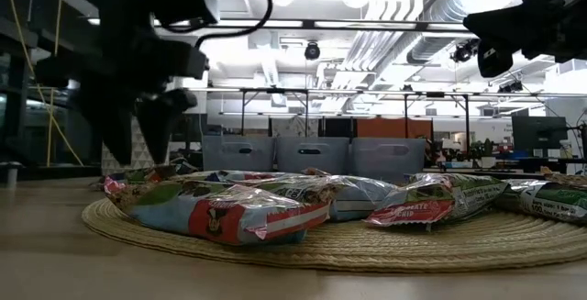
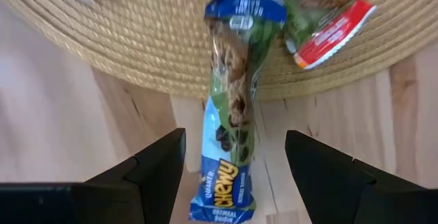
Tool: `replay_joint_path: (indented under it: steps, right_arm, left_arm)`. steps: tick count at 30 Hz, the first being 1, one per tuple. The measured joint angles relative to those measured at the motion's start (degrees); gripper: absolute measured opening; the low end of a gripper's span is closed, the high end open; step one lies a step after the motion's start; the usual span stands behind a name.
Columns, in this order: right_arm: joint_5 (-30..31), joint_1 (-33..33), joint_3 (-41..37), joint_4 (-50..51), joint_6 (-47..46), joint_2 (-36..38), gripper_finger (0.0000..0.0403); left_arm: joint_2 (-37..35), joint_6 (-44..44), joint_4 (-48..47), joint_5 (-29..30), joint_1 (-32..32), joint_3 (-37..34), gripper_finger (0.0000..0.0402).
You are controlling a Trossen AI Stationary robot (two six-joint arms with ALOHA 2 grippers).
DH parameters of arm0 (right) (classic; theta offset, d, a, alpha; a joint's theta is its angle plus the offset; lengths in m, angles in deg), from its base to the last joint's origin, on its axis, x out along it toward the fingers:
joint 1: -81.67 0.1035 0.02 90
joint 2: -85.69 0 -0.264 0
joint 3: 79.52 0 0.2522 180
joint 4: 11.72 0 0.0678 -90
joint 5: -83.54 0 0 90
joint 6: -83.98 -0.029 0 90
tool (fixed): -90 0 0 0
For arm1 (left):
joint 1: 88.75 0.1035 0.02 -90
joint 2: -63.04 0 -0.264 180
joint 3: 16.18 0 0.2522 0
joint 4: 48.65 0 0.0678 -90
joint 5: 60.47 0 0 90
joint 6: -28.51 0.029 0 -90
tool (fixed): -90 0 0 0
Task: Pick and place Granola Bars by type
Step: Put the blue granola bar into the left black bin
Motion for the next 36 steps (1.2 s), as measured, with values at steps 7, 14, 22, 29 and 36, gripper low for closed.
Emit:
replay_joint_path:
  steps: [7,14,22,29,36]
  right_arm:
    - [0.0,0.0,0.0,0.0,0.0,0.0,0.0]
    - [0.0,0.0,0.0,0.0,0.0,0.0,0.0]
    - [0.0,0.0,0.0,0.0,0.0,0.0,0.0]
    - [0.0,0.0,0.0,0.0,0.0,0.0,0.0]
    - [0.0,0.0,0.0,0.0,0.0,0.0,0.0]
  left_arm:
    - [0.0,-2.2,3.2,0.8,0.0,-2.6,0.0248]
    - [0.0,-5.2,7.1,1.4,0.0,-6.3,0.0248]
    - [-0.3,-6.8,10.1,1.1,0.0,-9.2,0.0248]
    - [-0.2,-5.5,10.6,1.3,0.0,-9.4,0.0248]
    - [-0.1,-4.7,10.8,1.4,0.0,-9.4,0.0248]
